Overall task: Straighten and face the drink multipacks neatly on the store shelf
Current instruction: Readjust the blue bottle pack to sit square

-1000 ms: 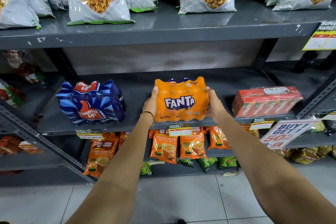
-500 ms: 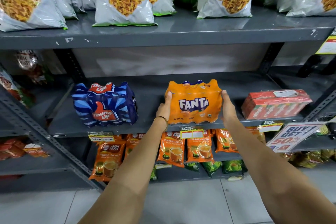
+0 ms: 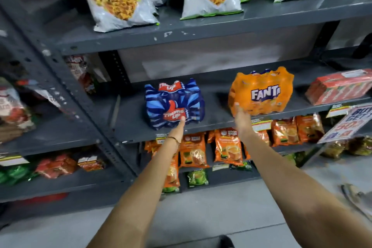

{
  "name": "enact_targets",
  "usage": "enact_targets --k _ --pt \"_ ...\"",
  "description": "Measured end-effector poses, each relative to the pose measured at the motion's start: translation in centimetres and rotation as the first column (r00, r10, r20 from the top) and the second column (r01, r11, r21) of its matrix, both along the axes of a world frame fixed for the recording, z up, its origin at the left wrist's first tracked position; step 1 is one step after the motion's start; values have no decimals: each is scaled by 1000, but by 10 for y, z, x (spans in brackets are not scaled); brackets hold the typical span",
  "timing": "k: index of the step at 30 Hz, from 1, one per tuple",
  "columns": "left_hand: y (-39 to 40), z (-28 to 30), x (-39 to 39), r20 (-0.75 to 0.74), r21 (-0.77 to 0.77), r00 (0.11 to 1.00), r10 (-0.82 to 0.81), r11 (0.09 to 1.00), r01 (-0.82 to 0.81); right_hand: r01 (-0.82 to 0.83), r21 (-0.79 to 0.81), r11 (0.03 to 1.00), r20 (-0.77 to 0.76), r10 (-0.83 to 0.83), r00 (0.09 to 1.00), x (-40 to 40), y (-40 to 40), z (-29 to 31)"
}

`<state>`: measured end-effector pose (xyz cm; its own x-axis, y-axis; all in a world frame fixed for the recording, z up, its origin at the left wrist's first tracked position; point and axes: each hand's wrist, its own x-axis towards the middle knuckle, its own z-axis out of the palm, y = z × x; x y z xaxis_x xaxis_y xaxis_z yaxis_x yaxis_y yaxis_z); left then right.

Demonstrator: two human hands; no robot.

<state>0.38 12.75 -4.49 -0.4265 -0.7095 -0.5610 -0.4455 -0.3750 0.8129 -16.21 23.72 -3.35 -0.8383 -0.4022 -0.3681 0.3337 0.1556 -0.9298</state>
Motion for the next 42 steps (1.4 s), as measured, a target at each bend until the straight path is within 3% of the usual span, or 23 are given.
enact_targets --k 3,6,13,20,26,42 --pt "-33 -1 35 -11 -67 993 118 991 -119 -204 57 977 33 202 979 27 -27 12" --pt "-61 9 56 -44 -125 975 216 967 -220 -294 73 953 -7 295 955 42 -49 24" --pt "-97 38 49 -229 -73 940 252 959 -275 -289 52 956 -20 290 957 39 -79 37" --pt "-105 28 33 -140 -129 965 221 962 -239 -353 66 933 -8 355 935 38 -98 31" --pt "-110 32 33 -151 -240 974 169 950 -202 -290 102 952 -42 296 954 43 -104 29" --pt "-121 29 66 -101 -264 971 215 936 -235 -388 107 916 -49 394 918 71 -114 29"
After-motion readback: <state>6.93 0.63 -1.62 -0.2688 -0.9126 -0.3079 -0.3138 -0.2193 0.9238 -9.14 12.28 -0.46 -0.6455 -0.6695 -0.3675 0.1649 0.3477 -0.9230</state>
